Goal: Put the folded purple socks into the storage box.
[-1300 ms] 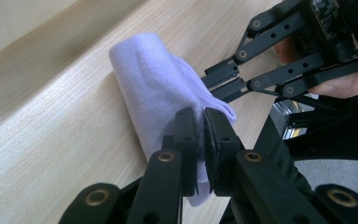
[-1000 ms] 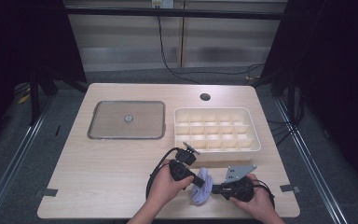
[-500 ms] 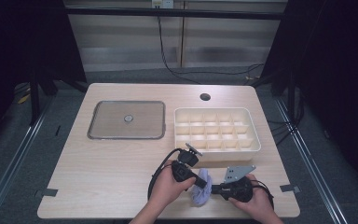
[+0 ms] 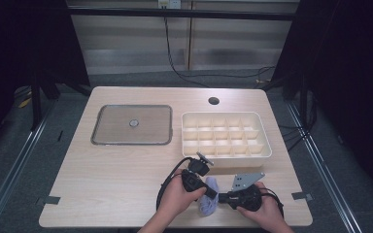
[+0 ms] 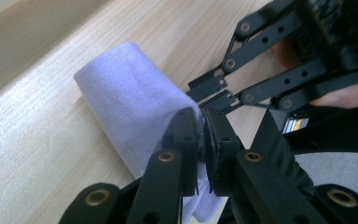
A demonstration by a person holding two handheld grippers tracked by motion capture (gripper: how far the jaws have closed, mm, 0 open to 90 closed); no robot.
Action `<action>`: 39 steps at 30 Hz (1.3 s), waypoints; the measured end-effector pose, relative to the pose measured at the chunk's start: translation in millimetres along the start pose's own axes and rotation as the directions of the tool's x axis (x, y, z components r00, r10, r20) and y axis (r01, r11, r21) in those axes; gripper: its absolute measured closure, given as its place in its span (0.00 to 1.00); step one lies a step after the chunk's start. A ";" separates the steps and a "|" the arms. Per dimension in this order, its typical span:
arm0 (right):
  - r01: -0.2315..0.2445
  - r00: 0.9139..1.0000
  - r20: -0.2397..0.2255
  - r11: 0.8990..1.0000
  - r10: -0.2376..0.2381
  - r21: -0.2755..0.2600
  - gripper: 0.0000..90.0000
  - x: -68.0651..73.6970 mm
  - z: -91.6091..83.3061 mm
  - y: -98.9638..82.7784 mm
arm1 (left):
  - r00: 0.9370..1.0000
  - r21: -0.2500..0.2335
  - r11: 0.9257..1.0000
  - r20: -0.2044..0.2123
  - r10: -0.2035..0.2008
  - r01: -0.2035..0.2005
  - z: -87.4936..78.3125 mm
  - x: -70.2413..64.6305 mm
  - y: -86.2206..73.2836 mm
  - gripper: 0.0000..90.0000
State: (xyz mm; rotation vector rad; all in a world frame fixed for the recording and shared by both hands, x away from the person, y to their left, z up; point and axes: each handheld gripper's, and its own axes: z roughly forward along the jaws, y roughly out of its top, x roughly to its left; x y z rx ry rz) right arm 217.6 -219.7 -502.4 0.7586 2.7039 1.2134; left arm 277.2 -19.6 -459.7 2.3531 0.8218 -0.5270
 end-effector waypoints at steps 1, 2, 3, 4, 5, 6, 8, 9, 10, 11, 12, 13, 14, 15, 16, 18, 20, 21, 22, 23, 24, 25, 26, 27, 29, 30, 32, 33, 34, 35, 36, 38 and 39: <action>-0.003 1.000 0.007 1.000 0.002 0.003 0.96 -0.2 -1.0 -0.4 | 1.000 0.000 1.000 -0.003 0.004 -0.004 0.8 0.5 -0.4 0.94; -0.003 1.000 0.008 1.000 0.003 0.003 0.96 -0.7 -1.7 -1.0 | 1.000 0.009 1.000 -0.006 0.001 -0.001 0.9 0.7 -0.8 0.94; -0.003 1.000 0.008 1.000 0.003 0.003 0.96 -0.7 -1.7 -1.0 | 1.000 0.004 1.000 -0.002 0.001 -0.001 1.9 1.6 -1.2 0.94; -0.007 1.000 0.009 1.000 0.007 0.003 0.96 -1.4 -2.9 -1.7 | 1.000 0.009 1.000 -0.002 0.001 -0.001 2.0 2.1 -1.4 0.94; -0.001 1.000 0.007 1.000 0.001 0.006 0.97 -2.0 -3.4 -1.9 | 1.000 0.004 1.000 -0.002 -0.003 0.003 3.3 2.5 -2.1 0.94; -0.001 1.000 0.007 1.000 0.001 0.006 0.97 -2.0 -3.4 -1.9 | 1.000 0.004 1.000 -0.002 -0.003 0.003 3.3 2.5 -2.1 0.94; 0.008 1.000 0.007 1.000 -0.008 0.011 1.00 -2.1 -5.8 -1.4 | 1.000 0.010 1.000 -0.003 -0.001 0.001 3.0 2.7 -2.1 0.94; 0.008 1.000 0.007 1.000 -0.008 0.011 1.00 -2.1 -5.8 -1.4 | 1.000 0.011 1.000 -0.002 0.000 0.000 2.6 2.9 -2.1 0.94; 0.007 1.000 0.006 1.000 -0.007 0.008 1.00 -1.8 -6.3 -1.2 | 1.000 0.011 1.000 -0.003 0.000 0.000 2.2 3.1 -2.1 0.94; 0.009 1.000 0.004 1.000 -0.009 0.009 1.00 -1.5 -6.8 -1.1 | 1.000 0.012 1.000 -0.003 0.004 -0.004 2.0 3.3 -2.0 0.94; 0.009 1.000 -0.001 1.000 -0.009 0.011 1.00 -0.5 -7.2 -0.8 | 1.000 0.005 1.000 -0.002 0.003 -0.003 2.0 3.2 -2.3 0.94; 0.013 1.000 0.000 1.000 -0.013 0.009 1.00 -0.2 -7.3 -0.5 | 1.000 0.003 1.000 -0.005 -0.002 0.002 1.4 2.5 -2.5 0.94; 0.012 1.000 -0.002 1.000 -0.012 0.008 1.00 0.4 -7.2 -0.3 | 1.000 0.001 1.000 0.000 -0.002 0.002 0.6 2.0 -2.5 0.94; 0.012 1.000 -0.002 1.000 -0.012 0.008 1.00 0.4 -7.2 -0.3 | 1.000 0.002 1.000 -0.007 0.002 -0.002 -0.7 0.9 -2.1 0.94; 0.014 1.000 -0.002 1.000 -0.014 0.005 1.00 0.8 -6.8 -0.1 | 1.000 -0.005 1.000 -0.006 0.003 -0.003 -1.3 0.2 -1.9 0.94; 0.013 1.000 -0.015 1.000 -0.012 0.007 1.00 2.3 -4.8 0.0 | 1.000 -0.010 1.000 -0.005 0.006 -0.007 -2.9 -1.0 -1.3 0.94; 0.018 1.000 -0.020 1.000 -0.017 0.013 1.00 3.6 -2.8 0.1 | 1.000 -0.017 1.000 -0.003 0.013 -0.013 -4.1 -2.1 -0.7 0.94; 0.018 1.000 -0.023 1.000 -0.017 0.019 1.00 4.4 -1.9 0.3 | 1.000 -0.014 1.000 -0.007 0.013 -0.013 -4.8 -3.0 -0.2 0.94; 0.015 1.000 -0.024 1.000 -0.015 0.018 1.00 5.3 -1.0 0.8 | 1.000 -0.019 1.000 -0.005 0.018 -0.018 -4.5 -3.5 0.1 0.94; 0.018 1.000 -0.026 1.000 -0.017 0.017 1.00 5.7 -0.3 1.0 | 1.000 -0.019 1.000 -0.008 0.023 -0.023 -4.2 -4.2 0.4 0.94; 0.019 0.999 -0.030 1.000 -0.018 0.017 1.00 7.0 1.1 2.0 | 1.000 -0.016 1.000 -0.007 0.024 -0.024 -3.7 -5.1 0.8 0.94; 0.019 0.999 -0.030 1.000 -0.018 0.017 1.00 7.0 1.1 2.0 | 1.000 -0.011 1.000 -0.011 0.025 -0.025 -3.6 -6.0 1.0 0.94; 0.018 0.999 -0.031 1.000 -0.017 0.015 1.00 7.6 1.8 2.6 | 1.000 -0.017 1.000 -0.009 0.025 -0.026 -3.3 -6.7 1.1 0.94; 0.015 1.000 -0.027 1.000 -0.015 0.014 1.00 8.2 2.8 3.2 | 1.000 -0.016 0.999 -0.007 0.030 -0.030 -3.4 -7.1 1.4 0.94; 0.004 1.000 -0.029 1.000 -0.004 0.013 1.00 8.7 3.9 3.7 | 1.000 -0.021 0.999 -0.007 0.028 -0.028 -3.0 -8.1 1.6 0.94; 0.004 1.000 -0.029 1.000 -0.004 0.013 1.00 8.7 3.9 3.7 | 1.000 -0.011 1.000 -0.007 0.028 -0.029 -3.1 -8.3 1.8 0.94; -0.002 1.000 -0.030 1.000 0.002 0.015 1.00 9.8 5.5 4.7 | 1.000 -0.012 1.000 -0.003 0.026 -0.026 0.3 -7.8 1.2 0.94; -0.002 1.000 -0.030 1.000 0.002 0.015 1.00 9.8 5.5 4.7 | 1.000 -0.013 1.000 -0.003 0.023 -0.023 0.8 -7.5 0.9 0.94; -0.002 1.000 -0.029 1.000 0.002 0.016 1.00 10.0 5.3 4.7 | 1.000 -0.012 1.000 -0.003 0.026 -0.026 1.2 -6.6 0.9 0.94; 0.000 1.000 -0.024 1.000 0.001 0.020 1.00 10.1 4.8 4.9 | 1.000 -0.017 1.000 -0.005 0.022 -0.022 2.3 -6.1 0.5 0.94; 0.000 1.000 -0.021 1.000 0.000 0.023 1.00 9.9 3.9 4.8 | 1.000 -0.007 1.000 -0.009 0.023 -0.023 2.6 -5.1 0.3 0.94; -0.001 1.000 -0.013 1.000 0.001 0.023 1.00 9.3 3.0 4.6 | 1.000 -0.002 1.000 -0.011 0.014 -0.014 5.1 -4.2 -1.5 0.94; -0.005 1.000 -0.010 1.000 0.005 0.022 1.00 8.0 1.8 3.8 | 1.000 0.000 1.000 -0.008 0.018 -0.018 6.9 -2.9 -3.0 0.94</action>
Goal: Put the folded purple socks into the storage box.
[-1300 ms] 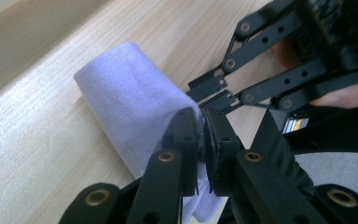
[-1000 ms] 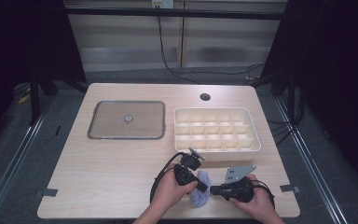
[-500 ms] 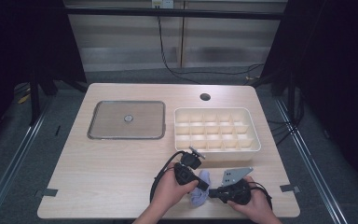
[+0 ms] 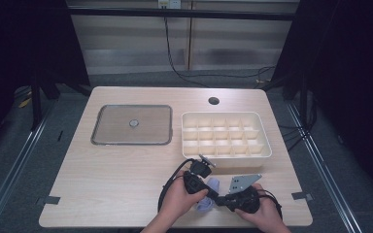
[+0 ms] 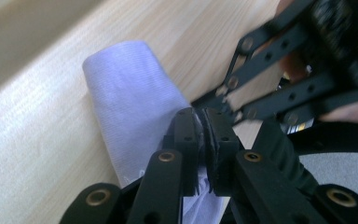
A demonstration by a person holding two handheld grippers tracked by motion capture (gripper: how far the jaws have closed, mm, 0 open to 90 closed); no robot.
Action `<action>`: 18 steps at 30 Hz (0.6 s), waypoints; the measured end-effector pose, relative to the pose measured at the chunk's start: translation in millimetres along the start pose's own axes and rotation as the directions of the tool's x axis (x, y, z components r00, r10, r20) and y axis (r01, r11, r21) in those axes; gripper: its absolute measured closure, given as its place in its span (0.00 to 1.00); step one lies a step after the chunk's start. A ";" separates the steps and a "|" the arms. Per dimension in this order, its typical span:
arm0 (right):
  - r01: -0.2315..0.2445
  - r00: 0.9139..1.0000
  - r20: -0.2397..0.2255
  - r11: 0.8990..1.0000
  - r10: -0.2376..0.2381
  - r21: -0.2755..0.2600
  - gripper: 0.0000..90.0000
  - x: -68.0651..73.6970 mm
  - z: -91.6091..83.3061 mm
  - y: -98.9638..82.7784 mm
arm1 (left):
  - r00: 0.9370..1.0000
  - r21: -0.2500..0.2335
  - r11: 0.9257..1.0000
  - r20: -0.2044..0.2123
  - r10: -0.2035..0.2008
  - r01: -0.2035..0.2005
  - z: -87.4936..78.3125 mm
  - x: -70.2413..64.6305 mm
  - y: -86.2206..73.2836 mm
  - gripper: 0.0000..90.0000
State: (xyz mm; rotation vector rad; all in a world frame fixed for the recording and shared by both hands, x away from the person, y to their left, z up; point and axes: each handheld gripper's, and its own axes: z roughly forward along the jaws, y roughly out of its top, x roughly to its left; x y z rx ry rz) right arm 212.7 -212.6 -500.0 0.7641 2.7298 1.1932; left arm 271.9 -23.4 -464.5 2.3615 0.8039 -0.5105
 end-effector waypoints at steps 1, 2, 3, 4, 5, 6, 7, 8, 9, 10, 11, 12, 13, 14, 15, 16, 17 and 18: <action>-0.003 1.000 0.009 1.000 0.003 0.000 1.00 -1.8 -1.4 -1.2 | 1.000 0.003 1.000 0.006 -0.001 0.001 1.2 1.0 -1.3 0.94; -0.025 1.000 0.006 1.000 0.025 -0.014 1.00 -5.5 -3.4 -3.2 | 1.000 0.003 1.000 0.006 -0.001 0.001 1.7 1.3 -1.8 0.94; -0.025 1.000 0.006 1.000 0.025 -0.014 1.00 -5.5 -3.4 -3.2 | 1.000 -0.001 1.000 0.003 -0.002 0.002 1.6 1.1 -2.1 0.94; -0.026 1.000 0.009 1.000 0.026 -0.018 1.00 -6.9 -4.2 -3.7 | 1.000 0.001 1.000 -0.002 0.001 -0.001 0.8 0.7 -2.0 0.94; -0.031 0.999 0.007 0.999 0.032 -0.024 1.00 -7.5 -5.1 -3.7 | 1.000 -0.006 1.000 -0.005 0.002 -0.002 0.4 0.4 -2.1 0.94; -0.030 0.999 0.013 0.999 0.030 -0.028 1.00 -7.8 -5.9 -3.4 | 1.000 -0.006 1.000 -0.005 0.006 -0.006 -0.9 0.4 -2.0 0.94; -0.028 0.999 0.018 0.999 0.028 -0.035 1.00 -7.7 -7.4 -2.5 | 1.000 -0.003 1.000 -0.008 0.010 -0.010 -2.6 0.6 -1.8 0.94; -0.028 0.999 0.018 0.999 0.028 -0.035 1.00 -7.7 -7.4 -2.5 | 1.000 -0.011 1.000 -0.010 0.008 -0.008 -3.7 0.7 -2.0 0.94; -0.024 1.000 0.017 0.999 0.025 -0.045 1.00 -8.0 -8.1 -2.3 | 1.000 -0.007 1.000 -0.010 0.010 -0.010 -5.3 1.6 -2.0 0.94; -0.030 0.999 0.019 0.998 0.031 -0.046 1.00 -7.6 -9.0 -2.1 | 1.000 -0.014 1.000 -0.010 0.000 0.000 -5.7 2.1 -2.7 0.94; -0.031 0.999 0.020 0.998 0.032 -0.051 1.00 -7.9 -9.6 -2.1 | 1.000 -0.010 1.000 -0.010 -0.001 0.001 -6.4 3.2 -3.3 0.94; -0.030 0.999 0.024 0.998 0.031 -0.053 1.00 -8.3 -10.3 -2.2 | 1.000 -0.012 1.000 -0.009 -0.005 0.005 -6.5 4.1 -4.1 0.94; -0.030 0.999 0.024 0.998 0.031 -0.057 1.00 -9.0 -10.8 -2.2 | 1.000 -0.012 1.000 -0.008 0.000 0.000 -6.6 5.7 -4.9 0.93; -0.031 0.999 0.029 0.998 0.032 -0.058 1.00 -9.4 -11.7 -2.2 | 1.000 -0.015 1.000 -0.005 -0.006 0.006 -6.3 6.6 -5.9 0.93; -0.030 0.999 0.029 0.998 0.032 -0.062 1.00 -9.8 -12.3 -2.3 | 1.000 -0.012 1.000 -0.007 -0.011 0.011 -6.4 7.3 -6.7 0.93; -0.031 0.999 0.037 0.998 0.034 -0.063 1.00 -10.2 -13.5 -2.2 | 1.000 -0.021 1.000 -0.003 -0.017 0.017 -5.7 7.6 -7.8 0.92; -0.035 0.998 0.041 0.997 0.038 -0.067 1.00 -10.3 -14.6 -2.2 | 1.000 -0.020 1.000 -0.003 -0.012 0.011 -5.8 8.3 -8.3 0.92; -0.026 0.998 0.050 0.997 0.030 -0.073 1.00 -11.5 -16.6 -2.2 | 1.000 -0.019 1.000 -0.005 -0.012 0.012 -6.0 8.3 -8.7 0.92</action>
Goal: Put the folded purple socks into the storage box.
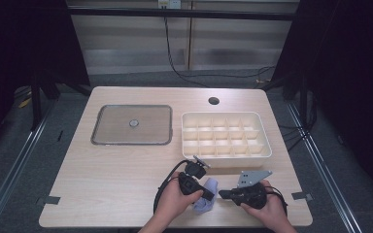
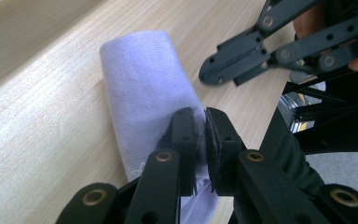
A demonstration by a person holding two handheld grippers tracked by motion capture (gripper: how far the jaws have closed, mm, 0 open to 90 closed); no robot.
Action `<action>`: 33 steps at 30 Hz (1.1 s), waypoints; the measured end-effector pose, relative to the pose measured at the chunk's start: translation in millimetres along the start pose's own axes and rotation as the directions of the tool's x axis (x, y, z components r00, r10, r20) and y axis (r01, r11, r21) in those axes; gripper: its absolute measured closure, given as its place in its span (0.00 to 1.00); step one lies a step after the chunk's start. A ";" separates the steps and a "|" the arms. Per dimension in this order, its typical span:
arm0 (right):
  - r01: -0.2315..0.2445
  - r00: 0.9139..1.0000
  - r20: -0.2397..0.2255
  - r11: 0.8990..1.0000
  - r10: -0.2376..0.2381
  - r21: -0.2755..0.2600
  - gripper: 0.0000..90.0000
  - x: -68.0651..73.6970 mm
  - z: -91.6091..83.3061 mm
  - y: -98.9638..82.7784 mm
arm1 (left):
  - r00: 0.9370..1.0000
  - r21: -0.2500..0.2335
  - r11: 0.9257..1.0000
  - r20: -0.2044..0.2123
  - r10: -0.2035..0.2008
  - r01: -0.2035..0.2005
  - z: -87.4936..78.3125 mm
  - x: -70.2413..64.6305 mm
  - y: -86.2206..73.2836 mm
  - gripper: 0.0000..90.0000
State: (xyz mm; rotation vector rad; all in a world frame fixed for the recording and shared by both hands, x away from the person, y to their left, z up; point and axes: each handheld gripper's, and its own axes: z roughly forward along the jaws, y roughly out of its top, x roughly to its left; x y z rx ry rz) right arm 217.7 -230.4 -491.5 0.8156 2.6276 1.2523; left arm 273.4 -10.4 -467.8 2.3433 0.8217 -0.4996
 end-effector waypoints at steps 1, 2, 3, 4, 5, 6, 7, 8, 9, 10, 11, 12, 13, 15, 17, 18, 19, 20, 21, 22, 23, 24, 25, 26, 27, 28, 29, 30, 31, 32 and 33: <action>-0.002 1.000 0.005 1.000 0.002 -0.002 1.00 -0.5 -1.3 0.2 | 1.000 0.004 1.000 -0.004 0.002 -0.002 -0.5 -0.1 -0.1 0.92; -0.002 1.000 0.005 1.000 0.002 -0.002 1.00 -0.5 -1.3 0.2 | 1.000 0.007 1.000 -0.006 0.007 -0.007 -1.0 0.2 -0.1 0.92; -0.005 1.000 0.008 1.000 0.005 -0.006 1.00 -1.2 -2.6 0.5 | 1.000 0.002 1.000 -0.008 0.004 -0.004 -0.9 0.2 -0.6 0.92; -0.006 1.000 0.013 1.000 0.006 -0.011 1.00 -2.0 -3.8 0.8 | 1.000 0.001 1.000 -0.009 0.003 -0.003 -1.0 0.6 -1.0 0.92; -0.014 1.000 0.013 1.000 0.014 -0.017 1.00 -3.3 -5.4 1.2 | 1.000 -0.005 1.000 -0.004 0.000 0.000 -0.7 1.0 -1.6 0.92; -0.021 1.000 0.012 0.999 0.021 -0.034 1.00 -4.9 -7.4 1.7 | 1.000 0.000 1.000 -0.006 0.002 -0.002 -1.3 1.3 -1.7 0.92; -0.021 1.000 0.012 0.999 0.021 -0.034 1.00 -4.9 -7.4 1.7 | 1.000 0.000 1.000 -0.004 0.004 -0.004 -1.6 2.1 -2.2 0.92; -0.022 1.000 0.017 0.999 0.023 -0.044 1.00 -5.9 -9.5 3.5 | 1.000 -0.005 1.000 -0.003 0.004 -0.004 -1.6 2.6 -2.5 0.92; -0.022 1.000 0.017 0.999 0.023 -0.044 1.00 -5.9 -9.5 3.5 | 1.000 0.003 1.000 -0.005 0.002 -0.002 -2.5 2.8 -2.4 0.92; -0.022 1.000 0.020 0.999 0.023 -0.047 1.00 -6.1 -10.5 4.7 | 1.000 0.004 1.000 -0.008 0.001 -0.001 -2.9 2.8 -2.5 0.92; -0.020 1.000 0.022 0.999 0.021 -0.049 1.00 -6.0 -11.2 6.3 | 1.000 -0.004 1.000 -0.005 -0.003 0.003 -2.5 2.6 -2.8 0.92; -0.018 1.000 0.024 0.999 0.019 -0.048 1.00 -5.8 -11.3 7.2 | 1.000 -0.003 1.000 -0.006 -0.002 0.002 -2.7 2.7 -2.7 0.91; -0.013 0.999 0.030 0.999 0.014 -0.049 1.00 -5.7 -11.4 8.5 | 1.000 -0.004 1.000 -0.007 -0.002 0.002 -2.9 2.7 -2.7 0.91; -0.004 1.000 0.030 0.999 0.006 -0.055 1.00 -5.4 -11.0 11.3 | 1.000 -0.003 1.000 -0.006 0.000 0.000 -3.6 2.9 -2.7 0.91; 0.002 0.999 0.032 0.998 0.000 -0.055 1.00 -5.0 -9.7 14.5 | 1.000 -0.001 1.000 -0.004 -0.001 0.001 -3.8 3.2 -2.7 0.91; 0.010 0.999 0.034 0.999 -0.008 -0.052 1.00 -5.3 -8.9 16.0 | 1.000 -0.006 1.000 -0.002 -0.003 0.003 -3.5 3.4 -2.9 0.91; 0.012 0.999 0.037 0.999 -0.010 -0.050 1.00 -5.2 -8.3 17.6 | 1.000 -0.006 1.000 -0.002 -0.003 0.003 -3.6 3.5 -2.9 0.91; 0.016 0.999 0.038 0.999 -0.014 -0.052 1.00 -5.3 -7.6 19.3 | 1.000 -0.005 1.000 -0.002 -0.002 0.002 -3.7 3.4 -2.9 0.91; 0.021 0.999 0.034 0.998 -0.019 -0.055 1.00 -5.1 -6.6 22.8 | 1.000 -0.005 1.000 -0.003 -0.002 0.002 -3.8 3.3 -2.9 0.91; 0.021 0.999 0.034 0.998 -0.019 -0.055 1.00 -5.1 -6.6 22.8 | 1.000 0.000 1.000 -0.006 0.000 0.000 -4.2 3.3 -2.7 0.91; 0.024 0.999 0.037 0.998 -0.022 -0.059 1.00 -4.9 -6.2 24.8 | 1.000 -0.006 1.000 -0.004 -0.001 0.001 -3.6 3.3 -2.9 0.91; 0.029 0.999 0.033 0.997 -0.027 -0.065 1.00 -3.8 -4.4 29.8 | 1.000 0.000 1.000 -0.006 0.001 -0.001 -4.0 3.2 -2.7 0.91; 0.029 0.999 0.033 0.997 -0.027 -0.065 1.00 -3.8 -4.4 29.8 | 1.000 -0.003 1.000 -0.006 0.000 0.000 -3.8 3.0 -2.8 0.91; 0.030 0.999 0.032 0.997 -0.028 -0.067 1.00 -3.4 -3.6 31.7 | 1.000 -0.004 1.000 -0.007 0.002 -0.002 -3.5 2.8 -2.8 0.91; 0.034 0.999 0.035 0.997 -0.031 -0.074 1.00 -2.2 -1.1 37.1 | 1.000 -0.003 1.000 -0.007 0.003 -0.003 -3.5 2.6 -2.7 0.91; 0.034 0.999 0.035 0.997 -0.031 -0.074 1.00 -2.2 -1.1 37.1 | 1.000 -0.004 1.000 -0.006 0.007 -0.007 -3.4 2.5 -2.7 0.91; 0.036 0.999 0.034 0.996 -0.033 -0.077 1.00 -1.8 0.5 39.7 | 1.000 -0.009 1.000 -0.006 0.000 0.000 -2.9 1.8 -3.0 0.91; 0.038 0.999 0.035 0.996 -0.035 -0.083 1.00 -1.3 2.4 42.3 | 1.000 -0.012 1.000 -0.007 -0.002 0.002 -2.3 1.4 -3.2 0.91; 0.038 0.999 0.033 0.996 -0.036 -0.084 1.00 -0.7 4.4 44.3 | 1.000 -0.019 1.000 -0.005 -0.003 0.003 -1.3 1.2 -3.7 0.91; 0.035 0.999 0.029 0.996 -0.033 -0.081 1.00 0.3 10.0 46.3 | 1.000 -0.010 1.000 -0.003 0.000 0.000 -0.8 0.9 -3.9 0.91; 0.035 0.999 0.029 0.996 -0.033 -0.081 1.00 0.3 10.0 46.3 | 1.000 -0.006 1.000 -0.005 0.000 0.000 0.4 0.0 -4.3 0.91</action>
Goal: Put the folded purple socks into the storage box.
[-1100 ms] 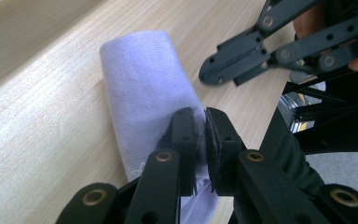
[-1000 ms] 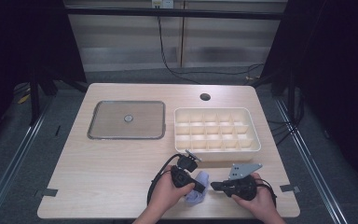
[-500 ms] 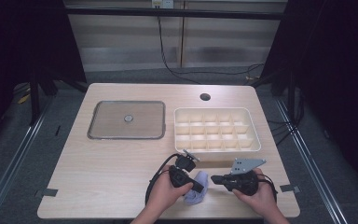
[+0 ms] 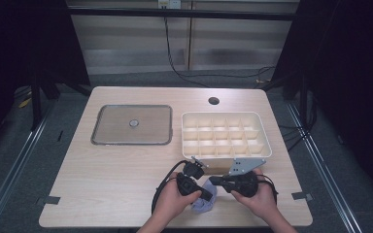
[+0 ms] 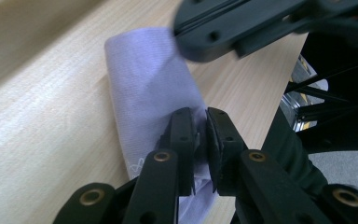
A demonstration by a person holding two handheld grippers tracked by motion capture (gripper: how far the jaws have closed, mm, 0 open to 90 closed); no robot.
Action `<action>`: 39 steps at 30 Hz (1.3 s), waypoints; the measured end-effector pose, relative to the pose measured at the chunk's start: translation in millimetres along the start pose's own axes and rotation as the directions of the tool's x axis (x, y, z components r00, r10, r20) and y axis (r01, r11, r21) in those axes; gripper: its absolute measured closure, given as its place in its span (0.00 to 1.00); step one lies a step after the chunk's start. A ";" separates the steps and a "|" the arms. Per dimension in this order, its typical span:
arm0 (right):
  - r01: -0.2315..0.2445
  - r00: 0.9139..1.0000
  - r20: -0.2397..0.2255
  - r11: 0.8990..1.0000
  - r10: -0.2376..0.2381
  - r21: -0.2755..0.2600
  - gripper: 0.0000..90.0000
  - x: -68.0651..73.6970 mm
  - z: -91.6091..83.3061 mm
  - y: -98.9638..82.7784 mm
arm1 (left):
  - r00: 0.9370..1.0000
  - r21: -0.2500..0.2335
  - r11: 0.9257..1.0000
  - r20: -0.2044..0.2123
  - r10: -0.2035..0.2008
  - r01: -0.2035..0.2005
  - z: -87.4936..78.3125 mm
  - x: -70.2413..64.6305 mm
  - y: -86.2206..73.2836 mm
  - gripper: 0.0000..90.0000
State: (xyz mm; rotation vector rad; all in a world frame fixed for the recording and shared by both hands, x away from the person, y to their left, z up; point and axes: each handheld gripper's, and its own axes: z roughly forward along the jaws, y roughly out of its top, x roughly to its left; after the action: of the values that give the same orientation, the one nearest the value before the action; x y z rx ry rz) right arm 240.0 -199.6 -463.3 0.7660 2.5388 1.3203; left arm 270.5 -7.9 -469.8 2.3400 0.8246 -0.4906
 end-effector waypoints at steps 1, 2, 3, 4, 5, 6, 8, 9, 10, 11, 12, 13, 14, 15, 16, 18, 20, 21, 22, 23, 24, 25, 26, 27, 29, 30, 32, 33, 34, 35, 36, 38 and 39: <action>0.008 1.000 0.000 1.000 -0.008 0.019 1.00 1.2 6.0 -1.5 | 1.000 -0.001 1.000 -0.001 0.007 -0.007 1.4 -0.8 -0.5 0.91; 0.008 1.000 0.000 1.000 -0.008 0.019 1.00 1.2 6.0 -1.5 | 1.000 -0.002 1.000 -0.004 0.012 -0.012 2.3 -1.6 -1.0 0.91; 0.009 1.000 0.002 0.999 -0.009 0.041 1.00 2.2 10.2 -5.9 | 1.000 0.003 1.000 -0.013 0.015 -0.015 1.9 -2.3 -1.0 0.91; 0.009 1.000 0.002 0.999 -0.009 0.041 1.00 2.2 10.2 -5.9 | 1.000 -0.006 1.000 -0.014 0.012 -0.012 2.6 -2.7 -1.6 0.91; 0.008 1.000 0.000 0.999 -0.008 0.049 1.00 2.1 11.6 -8.7 | 1.000 -0.005 1.000 -0.017 0.013 -0.013 2.9 -2.9 -1.8 0.91; 0.009 1.000 0.000 0.999 -0.009 0.053 1.00 1.4 12.4 -11.5 | 1.000 -0.005 1.000 -0.015 0.021 -0.021 3.3 -2.3 -2.2 0.91; -0.001 1.000 -0.002 0.998 0.002 0.068 1.00 0.3 13.3 -16.2 | 0.999 0.007 1.000 -0.022 0.025 -0.025 2.9 -3.2 -1.5 0.91; -0.006 1.000 -0.001 0.998 0.006 0.067 1.00 -0.4 13.5 -17.9 | 0.999 0.004 1.000 -0.024 0.025 -0.025 3.2 -3.9 -1.4 0.91; -0.008 1.000 -0.002 0.998 0.009 0.065 1.00 -1.1 14.0 -19.5 | 0.999 -0.005 1.000 -0.024 0.026 -0.026 4.0 -4.5 -1.5 0.91; -0.009 1.000 -0.001 0.998 0.010 0.065 1.00 -1.4 14.8 -20.8 | 0.999 0.004 1.000 -0.028 0.029 -0.029 3.4 -5.1 -1.0 0.91; -0.009 1.000 -0.001 0.998 0.009 0.063 1.00 -1.6 15.4 -21.7 | 0.999 0.002 1.000 -0.029 0.028 -0.028 3.5 -5.6 -0.9 0.91; -0.011 1.000 -0.005 0.998 0.012 0.057 1.00 -2.0 15.9 -22.4 | 0.999 0.003 1.000 -0.028 0.030 -0.030 3.1 -5.9 -0.7 0.90; -0.014 1.000 -0.008 0.998 0.015 0.056 1.00 -2.2 16.0 -22.7 | 0.999 -0.006 1.000 -0.022 0.025 -0.026 3.1 -6.4 -0.8 0.89; -0.014 1.000 -0.007 0.998 0.015 0.055 1.00 -2.4 15.9 -22.9 | 0.999 -0.004 1.000 -0.013 0.030 -0.030 1.8 -6.0 -0.4 0.88; -0.014 1.000 -0.006 0.998 0.014 0.055 1.00 -2.3 15.8 -23.2 | 0.999 -0.004 1.000 -0.014 0.029 -0.029 0.5 -6.3 -0.2 0.87; -0.017 1.000 -0.004 0.998 0.017 0.053 1.00 -2.2 15.7 -23.9 | 0.999 0.001 0.999 -0.015 0.038 -0.038 -3.0 -7.1 0.5 0.86; -0.015 1.000 -0.007 0.999 0.015 0.049 1.00 -2.8 15.7 -24.5 | 0.999 -0.010 0.999 -0.005 0.041 -0.041 -7.5 -8.1 1.0 0.85; -0.016 1.000 -0.006 0.999 0.017 0.048 1.00 -2.9 15.7 -24.6 | 0.999 -0.013 0.999 -0.004 0.043 -0.043 -10.7 -8.4 1.5 0.85; -0.016 1.000 -0.006 0.999 0.016 0.048 1.00 -2.9 15.7 -24.7 | 0.999 -0.025 0.999 -0.006 0.041 -0.042 -14.7 -8.5 2.2 0.85; -0.019 1.000 -0.006 0.999 0.020 0.048 1.00 -2.6 15.6 -24.7 | 0.999 -0.040 0.998 -0.010 0.037 -0.038 -20.1 -7.5 3.1 0.85; -0.018 1.000 -0.007 0.999 0.019 0.048 1.00 -2.6 15.6 -24.9 | 0.999 -0.059 0.998 -0.011 0.035 -0.035 -25.6 -5.8 4.3 0.85; -0.023 1.000 -0.008 0.999 0.023 0.046 1.00 -2.6 15.7 -25.1 | 0.999 -0.070 0.997 -0.024 0.028 -0.030 -30.4 -4.7 5.3 0.86; -0.027 1.000 -0.010 0.999 0.027 0.046 1.00 -2.7 15.6 -25.3 | 0.999 -0.084 0.996 -0.023 0.026 -0.028 -33.7 -2.8 6.1 0.87; -0.027 1.000 -0.006 0.998 0.028 0.049 1.00 -2.6 15.1 -25.4 | 0.999 -0.085 0.996 -0.032 0.021 -0.024 -35.5 -1.9 6.4 0.87; -0.027 1.000 -0.009 0.999 0.027 0.046 1.00 -2.3 15.4 -25.4 | 0.998 -0.061 0.997 -0.047 0.033 -0.036 -32.1 -0.8 6.4 0.88; -0.024 1.000 -0.009 0.999 0.025 0.047 1.00 -2.1 15.6 -25.3 | 0.998 -0.060 0.998 -0.048 0.032 -0.035 -29.2 -1.1 5.5 0.88; -0.022 1.000 -0.008 0.999 0.022 0.047 1.00 -2.0 15.8 -25.3 | 0.998 -0.051 0.998 -0.052 0.034 -0.037 -20.9 -1.9 3.8 0.89; -0.021 1.000 -0.007 0.999 0.021 0.046 1.00 -2.1 15.9 -25.3 | 0.997 -0.032 0.998 -0.059 0.043 -0.045 -15.9 -1.5 2.7 0.89; -0.026 1.000 -0.006 0.999 0.026 0.045 1.00 -2.1 15.8 -25.7 | 0.997 -0.021 0.999 -0.061 0.044 -0.045 -12.9 -1.4 2.1 0.89; -0.026 1.000 -0.006 0.999 0.026 0.045 1.00 -2.1 15.8 -25.7 | 0.998 -0.025 0.999 -0.062 0.033 -0.035 -8.0 -1.5 0.5 0.89; -0.028 1.000 -0.006 0.999 0.028 0.043 1.00 -2.1 15.8 -26.0 | 0.997 -0.012 0.999 -0.070 0.037 -0.038 -5.0 -1.0 -0.5 0.90; -0.028 1.000 -0.009 0.999 0.028 0.042 1.00 -1.6 15.9 -26.4 | 0.997 -0.011 0.999 -0.073 0.035 -0.036 -0.9 -0.8 -2.8 0.91; -0.026 1.000 -0.008 0.999 0.026 0.041 1.00 -1.5 16.0 -26.4 | 0.996 -0.010 0.999 -0.078 0.040 -0.041 -1.2 -1.0 -3.3 0.91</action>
State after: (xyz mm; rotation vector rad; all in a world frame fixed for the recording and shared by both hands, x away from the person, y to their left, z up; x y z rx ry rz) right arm 237.9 -201.6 -494.0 0.8056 2.5791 1.2855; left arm 267.8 -5.6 -469.8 2.3726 0.8111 -0.3786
